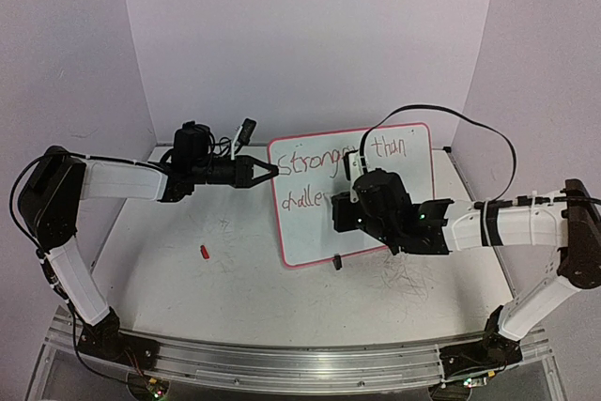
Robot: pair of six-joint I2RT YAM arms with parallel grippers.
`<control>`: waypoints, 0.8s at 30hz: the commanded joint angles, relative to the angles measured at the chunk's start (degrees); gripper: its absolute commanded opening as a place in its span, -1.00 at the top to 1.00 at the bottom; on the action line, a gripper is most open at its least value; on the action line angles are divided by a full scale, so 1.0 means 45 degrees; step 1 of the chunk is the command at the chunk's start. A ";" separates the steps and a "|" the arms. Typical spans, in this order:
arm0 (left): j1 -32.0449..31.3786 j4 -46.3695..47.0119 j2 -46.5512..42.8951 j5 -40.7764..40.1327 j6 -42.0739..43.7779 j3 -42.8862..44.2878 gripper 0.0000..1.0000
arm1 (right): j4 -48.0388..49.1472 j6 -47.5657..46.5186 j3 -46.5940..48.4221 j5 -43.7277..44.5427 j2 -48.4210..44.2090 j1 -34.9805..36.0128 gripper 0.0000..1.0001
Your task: Write a sentence on the whiteboard
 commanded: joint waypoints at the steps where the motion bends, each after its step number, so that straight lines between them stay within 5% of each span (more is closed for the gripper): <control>1: -0.0089 -0.0483 -0.0245 0.0171 0.0122 0.0087 1.00 | -0.0356 0.0196 -0.0143 0.0020 -0.0247 0.0012 1.00; 24: -0.0098 -0.0483 -0.0279 0.0171 0.0103 0.0040 1.00 | 0.0136 0.0374 0.0253 0.0402 0.0063 0.0166 1.00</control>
